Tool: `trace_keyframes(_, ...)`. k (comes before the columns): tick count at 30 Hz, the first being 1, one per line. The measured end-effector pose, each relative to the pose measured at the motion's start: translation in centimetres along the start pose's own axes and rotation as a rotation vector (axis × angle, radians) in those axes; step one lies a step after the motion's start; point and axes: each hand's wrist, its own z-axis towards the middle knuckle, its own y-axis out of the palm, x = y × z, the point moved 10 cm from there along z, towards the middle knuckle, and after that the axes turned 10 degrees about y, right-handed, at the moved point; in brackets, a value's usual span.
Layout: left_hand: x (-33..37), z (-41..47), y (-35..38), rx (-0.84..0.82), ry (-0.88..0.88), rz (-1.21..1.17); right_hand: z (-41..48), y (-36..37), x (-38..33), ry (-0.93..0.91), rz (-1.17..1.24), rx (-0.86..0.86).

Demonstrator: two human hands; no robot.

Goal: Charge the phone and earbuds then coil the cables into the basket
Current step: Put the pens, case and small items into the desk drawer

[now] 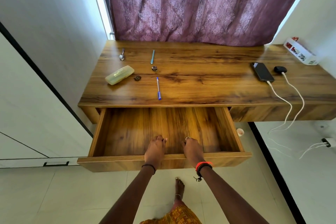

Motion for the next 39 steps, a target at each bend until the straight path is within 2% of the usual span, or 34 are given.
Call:
trace_keyframes(8,-0.3,-0.6,0.6,-0.053,-0.020,-0.068,-0.6,0.4,0.2,-0.011,-0.012,-0.062)
trace_keyframes(13,-0.8,0.5,0.1,-0.071,-0.069,-0.154,0.0,-0.1,-0.5,-0.007,0.067,-0.108)
trace_keyframes(20,-0.9,5.4,-4.1,0.012,-0.123,-0.227,4.0,-2.9,-4.7,-0.019,0.294,-0.116)
trace_keyframes(24,-1.1,10.0,-8.0,0.115,-0.113,-0.305,7.5,-5.8,-8.2,-0.035,0.366,-0.085)
trace_keyframes(32,-1.4,19.3,-13.6,0.185,-0.093,-0.167,15.8,-8.6,-14.4,-0.039,0.475,-0.061)
trace_keyframes(39,-2.3,23.1,-12.5,0.194,-0.130,-0.152,19.0,-6.7,-18.7,-0.059,0.402,-0.111)
